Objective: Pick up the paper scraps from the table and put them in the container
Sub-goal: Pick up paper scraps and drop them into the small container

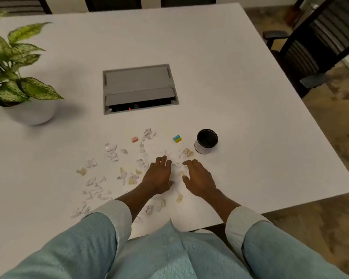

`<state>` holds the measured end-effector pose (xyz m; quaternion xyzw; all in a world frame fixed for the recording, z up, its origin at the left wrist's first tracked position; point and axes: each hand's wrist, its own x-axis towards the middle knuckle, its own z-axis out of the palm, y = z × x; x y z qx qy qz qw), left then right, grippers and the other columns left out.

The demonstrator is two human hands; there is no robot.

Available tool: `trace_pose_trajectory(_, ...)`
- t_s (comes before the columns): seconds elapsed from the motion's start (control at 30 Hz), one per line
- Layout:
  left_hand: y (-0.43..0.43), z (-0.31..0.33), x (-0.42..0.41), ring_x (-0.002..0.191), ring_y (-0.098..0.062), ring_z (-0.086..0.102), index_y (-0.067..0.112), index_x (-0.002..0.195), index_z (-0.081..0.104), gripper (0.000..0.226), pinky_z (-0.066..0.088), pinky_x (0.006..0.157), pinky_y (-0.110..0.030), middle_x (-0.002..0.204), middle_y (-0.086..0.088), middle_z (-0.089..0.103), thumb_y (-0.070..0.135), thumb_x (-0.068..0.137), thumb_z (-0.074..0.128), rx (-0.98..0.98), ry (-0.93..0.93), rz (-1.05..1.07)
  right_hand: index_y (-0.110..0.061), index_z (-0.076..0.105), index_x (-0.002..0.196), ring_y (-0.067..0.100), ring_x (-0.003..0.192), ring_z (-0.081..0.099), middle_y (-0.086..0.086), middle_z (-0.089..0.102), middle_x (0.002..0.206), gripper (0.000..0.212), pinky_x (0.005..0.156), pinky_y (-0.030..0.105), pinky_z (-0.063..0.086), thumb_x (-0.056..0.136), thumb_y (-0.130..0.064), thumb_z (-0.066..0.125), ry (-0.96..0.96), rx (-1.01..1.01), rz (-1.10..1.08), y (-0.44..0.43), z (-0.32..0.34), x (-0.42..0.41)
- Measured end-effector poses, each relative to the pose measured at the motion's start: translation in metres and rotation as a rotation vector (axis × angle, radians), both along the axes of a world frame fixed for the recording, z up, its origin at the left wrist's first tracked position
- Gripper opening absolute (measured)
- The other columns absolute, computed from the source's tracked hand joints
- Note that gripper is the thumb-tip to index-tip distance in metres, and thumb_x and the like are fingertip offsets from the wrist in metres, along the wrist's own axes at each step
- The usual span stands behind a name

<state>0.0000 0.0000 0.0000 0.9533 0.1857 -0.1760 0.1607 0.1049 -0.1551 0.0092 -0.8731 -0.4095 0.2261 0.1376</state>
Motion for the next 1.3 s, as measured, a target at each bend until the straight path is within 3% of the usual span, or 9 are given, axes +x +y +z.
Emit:
trace_pose_trajectory(0.23, -0.018, -0.035, 0.004, 0.143, -0.035, 0.033, 0.011, 0.155, 0.024, 0.107, 0.043, 0.113, -0.044, 0.161, -0.014, 0.026, 0.051, 0.077, 0.085, -0.054, 0.052, 0.028, -0.017, 0.044, 0.142, 0.027, 0.123, 0.053, 0.008, 0.05, 0.136, 0.052, 0.094, 0.039, 0.048, 0.096, -0.03, 0.063, 0.087, -0.112, -0.108, -0.02, -0.025, 0.022)
trace_pose_trajectory(0.47, -0.037, -0.058, 0.016, 0.146, -0.036, 0.034, 0.008, 0.158, 0.02, 0.107, 0.049, 0.109, -0.042, 0.161, -0.019, 0.026, 0.042, 0.081, 0.086, -0.093, 0.061, 0.075, -0.02, 0.033, 0.15, 0.029, 0.134, 0.041, 0.012, 0.034, 0.149, 0.074, 0.097, 0.043, 0.05, 0.09, -0.044, 0.069, 0.099, -0.179, -0.118, -0.021, -0.049, 0.044)
trace_pose_trajectory(0.6, -0.042, -0.062, 0.029, 0.137, -0.035, 0.043, 0.009, 0.154, 0.034, 0.091, 0.055, 0.1, -0.039, 0.155, -0.018, 0.035, 0.03, 0.083, 0.086, -0.108, 0.046, 0.103, -0.023, 0.035, 0.148, 0.027, 0.134, 0.04, 0.01, 0.031, 0.149, 0.078, 0.095, 0.041, 0.053, 0.086, -0.045, 0.076, 0.097, -0.164, -0.103, -0.015, -0.063, 0.049)
trace_pose_trajectory(0.73, -0.038, -0.062, 0.044, 0.114, -0.027, 0.052, 0.01, 0.135, 0.053, 0.051, 0.051, 0.082, -0.028, 0.137, -0.014, 0.05, 0.014, 0.089, 0.076, -0.134, 0.003, 0.105, -0.028, 0.037, 0.151, 0.024, 0.138, 0.04, 0.008, 0.03, 0.151, 0.078, 0.095, 0.037, 0.055, 0.085, -0.043, 0.078, 0.047, -0.154, -0.025, -0.004, -0.072, 0.049)
trace_pose_trajectory(0.87, -0.027, -0.061, 0.049, 0.089, -0.02, 0.047, 0.01, 0.108, 0.065, 0.016, 0.036, 0.07, -0.025, 0.107, -0.008, 0.058, 0.005, 0.093, 0.065, -0.172, -0.071, 0.143, -0.027, 0.052, 0.141, 0.024, 0.129, 0.048, 0.011, 0.038, 0.148, 0.062, 0.087, 0.036, 0.059, 0.086, -0.037, 0.079, 0.018, -0.113, 0.039, 0.007, -0.077, 0.048)
trace_pose_trajectory(0.93, -0.019, -0.061, 0.048, 0.083, -0.019, 0.048, 0.012, 0.097, 0.067, 0.01, 0.042, 0.065, -0.029, 0.099, -0.006, 0.058, 0.003, 0.092, 0.067, -0.203, -0.094, 0.183, -0.02, 0.064, 0.121, 0.025, 0.116, 0.054, 0.012, 0.051, 0.131, 0.046, 0.074, 0.032, 0.06, 0.081, -0.027, 0.085, -0.031, -0.084, 0.08, 0.008, -0.081, 0.048)
trace_pose_trajectory(1.03, -0.007, -0.061, 0.044, 0.079, -0.022, 0.054, 0.014, 0.088, 0.067, 0.015, 0.05, 0.065, -0.034, 0.094, -0.004, 0.058, -0.001, 0.087, 0.068, -0.236, -0.102, 0.238, -0.014, 0.065, 0.093, 0.022, 0.091, 0.057, 0.008, 0.057, 0.101, 0.022, 0.061, 0.029, 0.055, 0.079, -0.014, 0.083, -0.054, -0.039, 0.096, 0.006, -0.089, 0.048)
trace_pose_trajectory(1.17, 0.003, -0.056, 0.04, 0.076, -0.02, 0.057, 0.015, 0.082, 0.069, 0.017, 0.049, 0.065, -0.031, 0.09, -0.001, 0.06, -0.002, 0.083, 0.071, -0.28, -0.143, 0.337, -0.01, 0.068, 0.082, 0.022, 0.081, 0.057, 0.005, 0.06, 0.089, 0.006, 0.066, 0.041, 0.055, 0.088, -0.008, 0.07, 0.015, 0.044, -0.085, 0.0, -0.096, 0.05)
trace_pose_trajectory(1.3, -0.003, -0.038, 0.046, 0.07, -0.011, 0.055, 0.015, 0.084, 0.072, 0.015, 0.049, 0.063, -0.024, 0.086, 0.002, 0.062, 0.001, 0.084, 0.075, -0.353, -0.275, 0.45, -0.011, 0.077, 0.084, 0.016, 0.076, 0.064, 0.004, 0.07, 0.087, 0.007, 0.069, 0.031, 0.059, 0.083, -0.014, 0.082, 0.142, 0.149, -0.289, 0.001, -0.071, 0.052)
